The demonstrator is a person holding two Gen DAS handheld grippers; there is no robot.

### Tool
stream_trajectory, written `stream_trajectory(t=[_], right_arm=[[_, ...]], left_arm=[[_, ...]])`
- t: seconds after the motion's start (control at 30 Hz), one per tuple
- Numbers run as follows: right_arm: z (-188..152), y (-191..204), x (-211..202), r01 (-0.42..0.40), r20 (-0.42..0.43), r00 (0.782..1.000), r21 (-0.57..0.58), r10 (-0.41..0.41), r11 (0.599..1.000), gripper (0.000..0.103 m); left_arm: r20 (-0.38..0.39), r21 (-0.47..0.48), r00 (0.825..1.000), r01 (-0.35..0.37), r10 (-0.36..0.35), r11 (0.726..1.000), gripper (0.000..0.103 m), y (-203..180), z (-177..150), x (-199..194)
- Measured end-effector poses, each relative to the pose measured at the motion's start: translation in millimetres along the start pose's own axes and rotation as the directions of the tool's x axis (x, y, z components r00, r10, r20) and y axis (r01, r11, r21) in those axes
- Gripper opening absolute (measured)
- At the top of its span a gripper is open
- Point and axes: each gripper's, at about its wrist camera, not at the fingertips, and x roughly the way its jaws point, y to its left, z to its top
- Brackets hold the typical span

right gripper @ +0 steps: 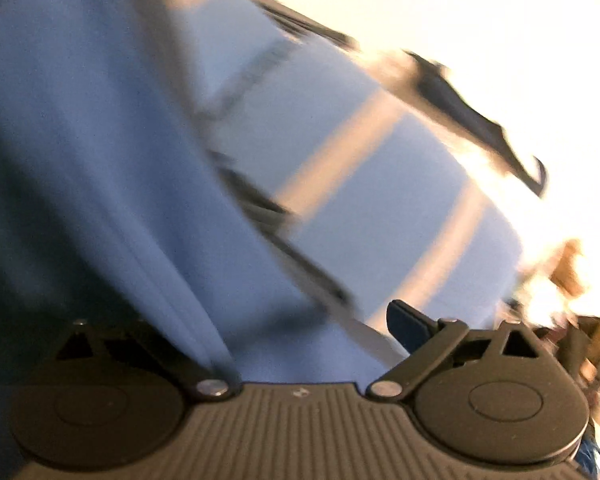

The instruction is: Fold clothes

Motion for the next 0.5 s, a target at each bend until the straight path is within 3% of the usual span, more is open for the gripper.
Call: stream_trajectory(t=[0.1, 0.2, 0.3, 0.37, 0.43, 0.5], right_arm=[[-14, -53, 34, 0.042, -0.099, 0.995, 0.173, -0.025, 0.984, 0.103], [-28, -102, 63, -0.005, -0.174, 0.982, 0.368, 0.074, 0.93, 0.103], [-45, -138, 83, 0.091, -0.275, 0.96, 0.461, 0.045, 0.883, 0.103], [-66, -167, 89, 0.02, -0.243, 0.953, 0.647, 0.181, 0.762, 0.103], [-82, -185, 95, -0.022, -0.211, 0.928, 0.791, 0.306, 0.611, 0.103], [-86, -187, 102, -0.006, -0.227, 0.905, 0.839, 0.36, 0.545, 0.103]], left_arm=[[0.04, 0.028, 0.999, 0.014, -0.015, 0.999, 0.015, -8, 8, -9], [0.081, 0.058, 0.997, -0.003, -0.001, 0.998, 0.015, -10, 16, -17], [0.159, 0.029, 0.987, -0.026, 0.021, 0.999, 0.015, -5, 27, -35], [0.182, 0.021, 0.982, -0.051, 0.046, 0.998, 0.015, -1, 35, -42], [0.181, 0.02, 0.979, -0.093, 0.088, 0.995, 0.015, 4, 37, -42], [0.173, 0.021, 0.976, -0.139, 0.133, 0.99, 0.015, 8, 38, -39]])
